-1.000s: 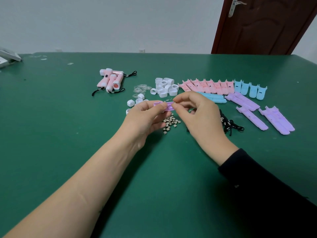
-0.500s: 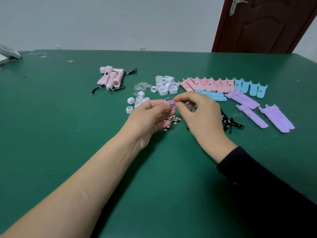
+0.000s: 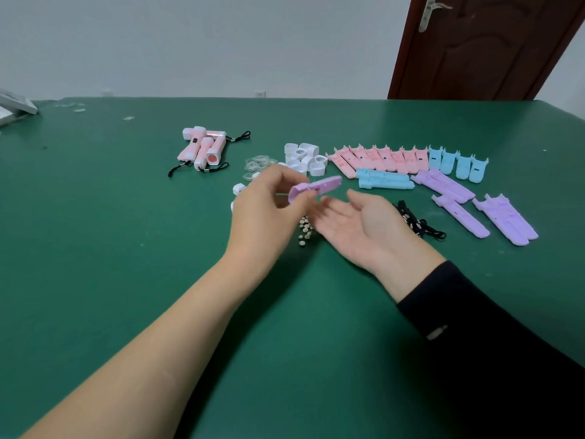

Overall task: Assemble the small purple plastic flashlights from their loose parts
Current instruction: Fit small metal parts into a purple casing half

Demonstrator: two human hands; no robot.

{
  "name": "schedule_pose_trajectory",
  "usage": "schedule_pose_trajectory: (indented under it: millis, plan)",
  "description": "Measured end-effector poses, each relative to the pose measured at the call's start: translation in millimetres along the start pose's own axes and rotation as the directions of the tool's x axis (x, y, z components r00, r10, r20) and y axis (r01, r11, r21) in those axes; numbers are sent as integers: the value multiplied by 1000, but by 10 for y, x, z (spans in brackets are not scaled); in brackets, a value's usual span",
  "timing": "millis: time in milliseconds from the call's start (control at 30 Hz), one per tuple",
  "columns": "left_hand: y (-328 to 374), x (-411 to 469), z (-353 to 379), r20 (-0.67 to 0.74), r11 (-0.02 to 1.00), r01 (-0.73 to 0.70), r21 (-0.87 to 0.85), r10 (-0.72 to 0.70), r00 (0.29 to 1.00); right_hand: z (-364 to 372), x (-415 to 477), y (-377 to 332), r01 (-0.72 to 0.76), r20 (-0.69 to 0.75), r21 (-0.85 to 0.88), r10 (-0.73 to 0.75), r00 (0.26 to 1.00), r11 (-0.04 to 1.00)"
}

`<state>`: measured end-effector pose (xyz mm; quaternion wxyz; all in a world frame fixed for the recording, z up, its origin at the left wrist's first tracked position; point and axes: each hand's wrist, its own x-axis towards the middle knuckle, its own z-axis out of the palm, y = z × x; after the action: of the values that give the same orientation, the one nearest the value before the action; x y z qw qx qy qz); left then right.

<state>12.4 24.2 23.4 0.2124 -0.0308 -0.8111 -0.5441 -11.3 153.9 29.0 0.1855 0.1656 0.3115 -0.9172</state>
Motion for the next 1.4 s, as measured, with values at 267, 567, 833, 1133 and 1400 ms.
schedule_pose_trajectory:
  millis: [267, 567, 833, 1133, 1400]
  plan:
    - [-21, -37, 19, 102, 885, -354, 303, 340, 935, 45, -82, -5, -93, 123, 164, 73, 990, 982]
    - [3, 86, -114, 102, 764, 335, -551, -337, 936, 23, -89, -53, -104, 122, -18, 105, 987, 994]
    - [-16, 97, -105, 243, 612, 462, -642, -410, 879, -16, -32, -80, -6, 76, -183, 20, 997, 983]
    - [11, 105, -60, 413, 319, 636, -703, -545, 730, -43, 2, -40, 126, 117, -173, -106, 987, 977]
    - [67, 70, -51, 548, 163, 741, -651, -575, 608, -76, -13, 13, 444, 150, -624, -460, 875, 643]
